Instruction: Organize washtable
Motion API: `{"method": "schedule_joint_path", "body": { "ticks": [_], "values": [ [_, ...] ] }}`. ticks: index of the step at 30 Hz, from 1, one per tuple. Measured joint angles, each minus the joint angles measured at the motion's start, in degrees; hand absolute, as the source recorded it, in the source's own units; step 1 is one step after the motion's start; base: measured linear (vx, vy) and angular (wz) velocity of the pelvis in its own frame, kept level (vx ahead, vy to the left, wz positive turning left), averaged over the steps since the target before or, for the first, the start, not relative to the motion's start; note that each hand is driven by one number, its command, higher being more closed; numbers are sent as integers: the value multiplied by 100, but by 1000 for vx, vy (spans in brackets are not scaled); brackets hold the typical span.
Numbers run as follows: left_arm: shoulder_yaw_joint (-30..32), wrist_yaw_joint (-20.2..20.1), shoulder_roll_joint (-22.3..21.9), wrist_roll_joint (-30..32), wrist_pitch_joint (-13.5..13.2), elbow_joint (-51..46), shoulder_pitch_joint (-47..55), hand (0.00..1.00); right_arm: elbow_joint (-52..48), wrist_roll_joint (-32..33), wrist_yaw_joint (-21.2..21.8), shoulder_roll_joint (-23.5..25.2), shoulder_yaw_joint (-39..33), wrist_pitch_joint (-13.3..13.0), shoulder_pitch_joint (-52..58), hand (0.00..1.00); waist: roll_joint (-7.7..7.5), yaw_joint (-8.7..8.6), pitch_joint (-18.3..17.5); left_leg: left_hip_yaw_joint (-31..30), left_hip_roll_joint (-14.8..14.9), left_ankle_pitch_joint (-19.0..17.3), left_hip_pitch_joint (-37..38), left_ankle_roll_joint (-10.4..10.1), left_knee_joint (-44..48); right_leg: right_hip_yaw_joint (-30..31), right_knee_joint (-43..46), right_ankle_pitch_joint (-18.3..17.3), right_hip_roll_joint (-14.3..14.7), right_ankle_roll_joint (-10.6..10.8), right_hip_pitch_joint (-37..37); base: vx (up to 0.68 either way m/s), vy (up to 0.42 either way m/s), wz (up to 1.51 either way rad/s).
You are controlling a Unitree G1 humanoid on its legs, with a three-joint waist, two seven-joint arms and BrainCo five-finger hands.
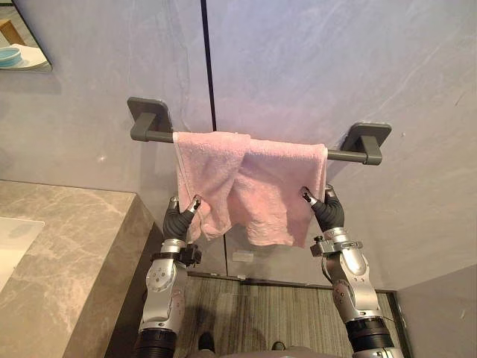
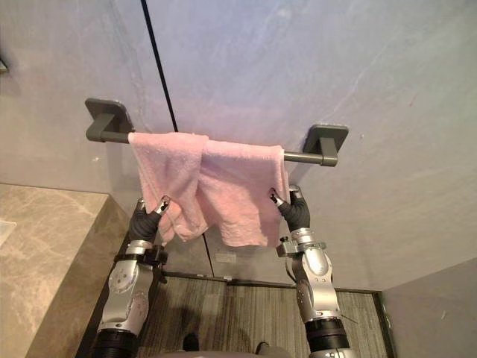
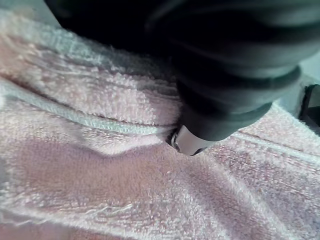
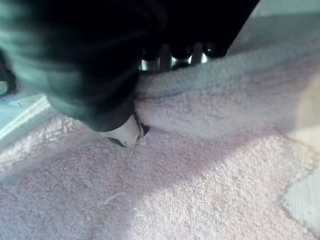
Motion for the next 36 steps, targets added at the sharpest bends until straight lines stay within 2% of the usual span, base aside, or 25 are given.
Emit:
{"method": "schedule_joint_path", "body": {
  "ticks": [9,15,21,30,34,36],
  "values": [
    [47,171,18,-19,174,-55,329,0,14,-231,-300,-45,-64,139,358,0,-83,-13,25,-3,-53,-19,-3,-7,34,-22,-17,4,-41,-22,12,28,5,1],
    [50,150,-61,-74,208,-695,766,0,-59,-285,-332,-39,-267,231,674,0,-58,-10,41,-46,-51,-19,-14,-6,3,-66,-20,5,-39,-24,25,-9,0,2],
    [200,149,-142,-88,212,-844,967,0,-447,-284,-332,58,-307,234,1060,0,-4,-27,71,-53,-48,-19,-23,-6,6,-76,-30,6,-36,-25,24,0,0,0],
    [794,197,-234,-144,225,-900,1104,0,-513,-307,-551,236,-1151,242,1522,0,49,-56,103,-39,-49,-19,-7,-6,36,-74,-36,8,-38,-28,40,0,0,0],
    [1362,310,-274,-232,187,-1510,1133,0,-1056,-345,-692,290,-1952,242,1713,0,119,-88,137,-6,-48,-24,47,-3,38,-44,-28,9,-39,-30,75,0,0,-3],
    [1667,391,-273,-269,111,-1839,1163,0,-1515,-344,-804,275,-2476,225,1698,0,157,-167,142,19,-46,-35,105,0,38,-25,-29,9,-39,-30,124,-8,3,-5]
  ]
}}
